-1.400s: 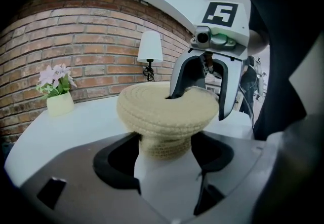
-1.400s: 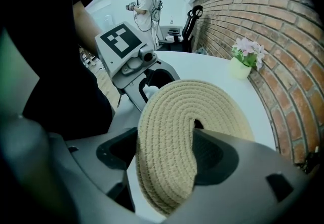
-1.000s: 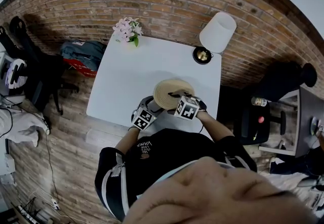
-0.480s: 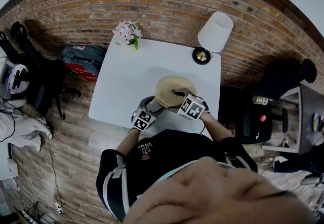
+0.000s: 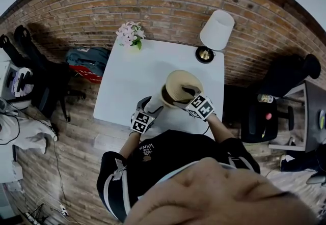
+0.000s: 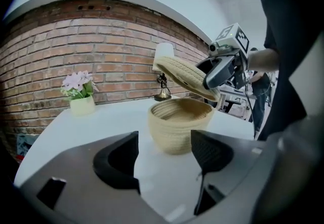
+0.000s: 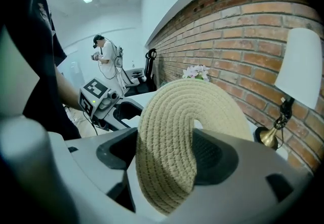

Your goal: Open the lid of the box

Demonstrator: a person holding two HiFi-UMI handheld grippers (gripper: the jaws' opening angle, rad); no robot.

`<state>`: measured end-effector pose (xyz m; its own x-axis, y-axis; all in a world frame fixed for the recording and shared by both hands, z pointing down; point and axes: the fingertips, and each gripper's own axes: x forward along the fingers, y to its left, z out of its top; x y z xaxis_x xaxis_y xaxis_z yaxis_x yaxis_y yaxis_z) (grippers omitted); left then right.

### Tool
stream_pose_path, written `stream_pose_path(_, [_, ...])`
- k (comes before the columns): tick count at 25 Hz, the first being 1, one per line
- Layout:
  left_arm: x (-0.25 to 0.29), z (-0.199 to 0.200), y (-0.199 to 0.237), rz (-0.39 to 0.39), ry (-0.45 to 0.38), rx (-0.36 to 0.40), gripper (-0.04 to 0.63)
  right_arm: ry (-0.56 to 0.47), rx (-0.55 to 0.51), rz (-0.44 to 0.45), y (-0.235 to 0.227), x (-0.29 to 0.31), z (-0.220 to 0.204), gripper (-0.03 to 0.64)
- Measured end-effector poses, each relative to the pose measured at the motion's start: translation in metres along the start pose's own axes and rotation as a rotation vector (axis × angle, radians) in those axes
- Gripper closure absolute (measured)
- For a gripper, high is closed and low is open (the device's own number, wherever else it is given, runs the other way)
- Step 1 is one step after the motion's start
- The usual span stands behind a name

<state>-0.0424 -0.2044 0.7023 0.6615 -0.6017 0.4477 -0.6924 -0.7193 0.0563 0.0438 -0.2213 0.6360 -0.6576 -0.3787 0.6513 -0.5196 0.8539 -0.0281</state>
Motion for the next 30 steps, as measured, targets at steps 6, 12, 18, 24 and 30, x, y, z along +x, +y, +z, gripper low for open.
stream_pose_path(6, [-0.019,0.011,0.005,0.034,-0.031,0.000,0.265,-0.097,0.155,-0.048,-0.014,-0.021,0.003,0.296])
stream_pose_path(12, [-0.041,0.028,0.005,0.067,-0.094,-0.012,0.265,-0.213,0.337,-0.089,-0.024,-0.046,0.001,0.296])
stream_pose_path(18, [-0.062,0.042,0.005,0.095,-0.155,-0.050,0.325,-0.281,0.435,-0.123,-0.020,-0.065,-0.008,0.296])
stream_pose_path(24, [-0.077,0.045,0.001,0.116,-0.186,-0.061,0.395,-0.330,0.500,-0.153,-0.014,-0.079,-0.020,0.296])
stream_pose_path(30, [-0.092,0.047,-0.002,0.140,-0.223,-0.096,0.500,-0.365,0.548,-0.156,-0.003,-0.091,-0.028,0.296])
